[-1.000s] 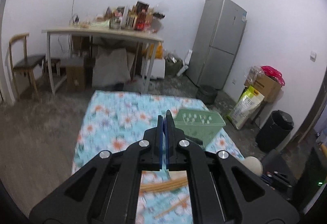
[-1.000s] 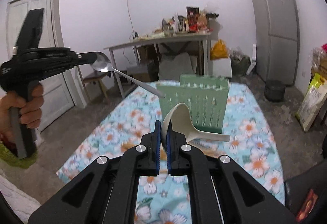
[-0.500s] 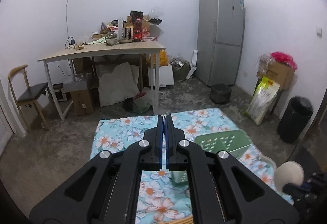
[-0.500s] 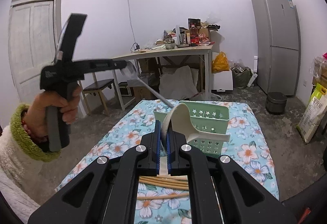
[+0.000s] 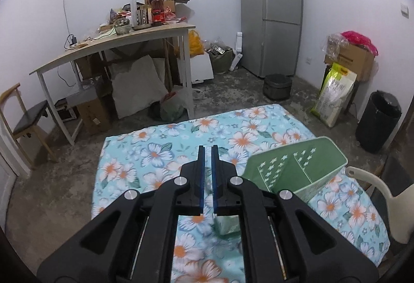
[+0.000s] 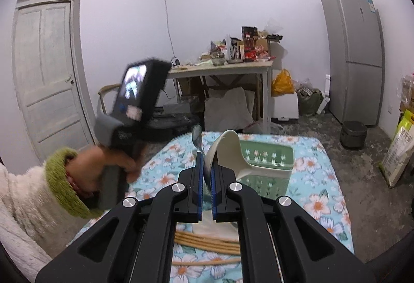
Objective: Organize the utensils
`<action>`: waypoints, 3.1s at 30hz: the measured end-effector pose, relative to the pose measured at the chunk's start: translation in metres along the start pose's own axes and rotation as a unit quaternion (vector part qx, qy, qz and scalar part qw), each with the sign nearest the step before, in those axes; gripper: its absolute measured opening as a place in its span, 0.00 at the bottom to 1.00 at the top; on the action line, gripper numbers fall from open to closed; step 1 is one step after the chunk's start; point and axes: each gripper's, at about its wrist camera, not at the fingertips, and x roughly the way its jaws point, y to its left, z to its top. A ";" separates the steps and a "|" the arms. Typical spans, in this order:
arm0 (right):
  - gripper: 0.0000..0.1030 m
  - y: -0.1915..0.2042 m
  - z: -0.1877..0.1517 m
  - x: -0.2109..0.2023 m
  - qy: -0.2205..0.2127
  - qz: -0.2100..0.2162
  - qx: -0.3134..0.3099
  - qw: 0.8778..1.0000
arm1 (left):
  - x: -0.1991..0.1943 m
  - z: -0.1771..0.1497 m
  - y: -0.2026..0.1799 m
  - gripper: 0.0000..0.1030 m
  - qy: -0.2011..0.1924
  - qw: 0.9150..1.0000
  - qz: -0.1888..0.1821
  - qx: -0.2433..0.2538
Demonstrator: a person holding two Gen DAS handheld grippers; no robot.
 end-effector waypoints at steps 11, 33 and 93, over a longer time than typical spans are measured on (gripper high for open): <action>0.05 -0.042 0.039 -0.003 -0.034 0.056 0.067 0.996 | -0.011 -0.002 0.015 0.42 -0.041 0.998 -0.007 -0.046; 0.05 -0.126 0.052 0.081 0.046 0.126 0.244 0.960 | -0.040 -0.106 0.053 0.66 0.030 0.990 -0.003 -0.136; 0.54 -0.061 -0.109 0.088 0.250 -0.050 0.128 0.958 | 0.003 -0.139 -0.006 0.73 0.098 0.976 -0.178 -0.076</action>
